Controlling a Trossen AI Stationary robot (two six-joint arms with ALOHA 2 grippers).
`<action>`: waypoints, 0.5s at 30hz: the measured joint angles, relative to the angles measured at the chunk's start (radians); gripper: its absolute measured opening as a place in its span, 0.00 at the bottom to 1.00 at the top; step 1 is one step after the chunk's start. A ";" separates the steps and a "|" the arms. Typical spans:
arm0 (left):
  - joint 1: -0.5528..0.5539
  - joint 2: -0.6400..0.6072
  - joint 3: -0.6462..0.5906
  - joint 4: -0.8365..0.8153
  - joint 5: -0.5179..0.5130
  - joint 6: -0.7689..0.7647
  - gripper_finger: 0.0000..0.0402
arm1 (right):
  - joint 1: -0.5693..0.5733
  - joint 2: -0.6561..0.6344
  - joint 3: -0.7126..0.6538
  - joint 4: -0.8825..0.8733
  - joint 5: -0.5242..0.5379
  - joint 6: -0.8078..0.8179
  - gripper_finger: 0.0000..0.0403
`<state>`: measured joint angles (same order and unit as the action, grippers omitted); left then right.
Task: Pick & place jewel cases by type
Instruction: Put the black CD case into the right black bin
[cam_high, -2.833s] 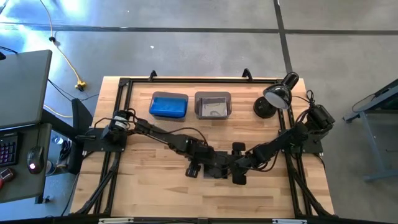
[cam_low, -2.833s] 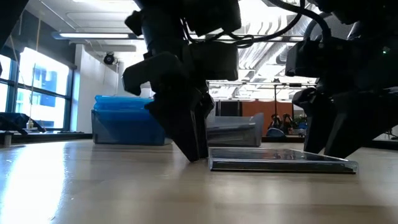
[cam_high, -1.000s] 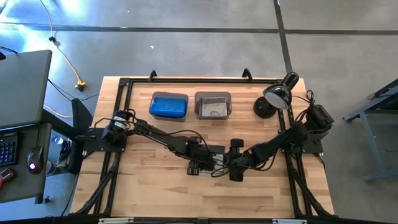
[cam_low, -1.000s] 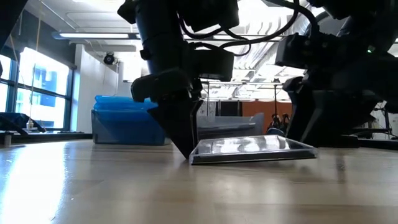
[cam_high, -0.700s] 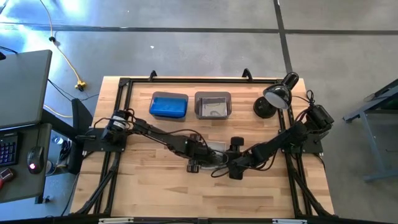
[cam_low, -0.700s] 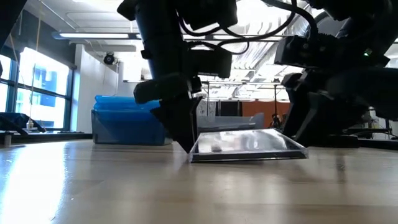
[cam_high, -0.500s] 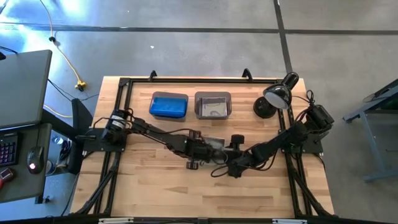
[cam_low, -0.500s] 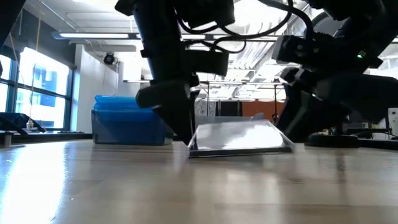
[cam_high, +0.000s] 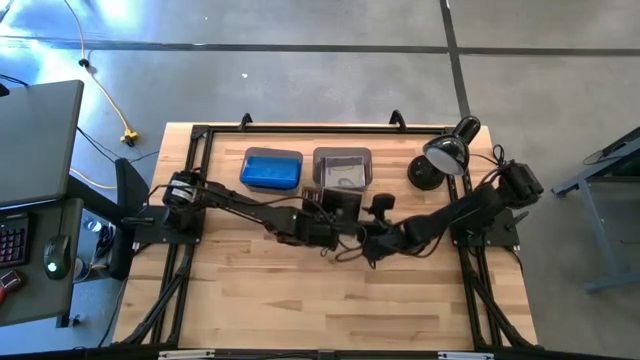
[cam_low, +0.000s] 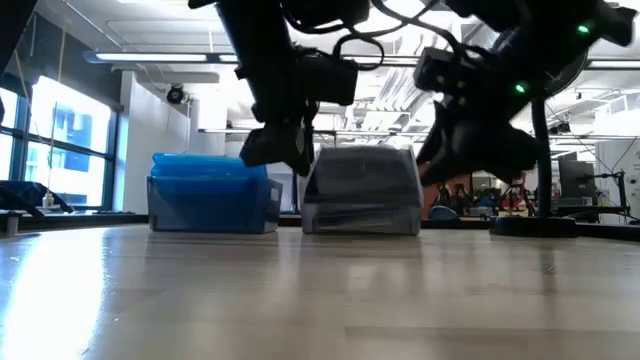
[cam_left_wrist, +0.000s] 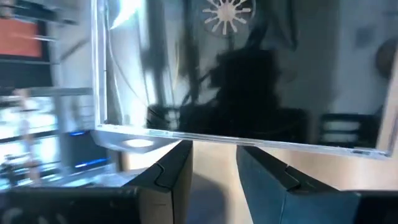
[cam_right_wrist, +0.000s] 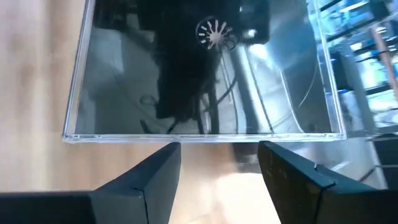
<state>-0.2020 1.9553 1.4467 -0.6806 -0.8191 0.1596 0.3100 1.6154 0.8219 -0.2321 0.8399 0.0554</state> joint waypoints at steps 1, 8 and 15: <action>0.009 -0.001 0.000 0.001 -0.025 0.019 0.30 | -0.013 -0.017 0.000 0.000 0.004 -0.024 0.53; 0.136 -0.012 0.032 0.021 -0.045 0.113 0.30 | -0.132 -0.131 0.006 0.053 -0.025 -0.147 0.53; 0.236 -0.012 0.134 0.104 0.094 0.190 0.30 | -0.282 -0.165 0.008 0.189 -0.208 -0.271 0.53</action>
<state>0.0341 1.9432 1.5807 -0.5763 -0.7250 0.3494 0.0282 1.4503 0.8303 -0.0428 0.6324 -0.2155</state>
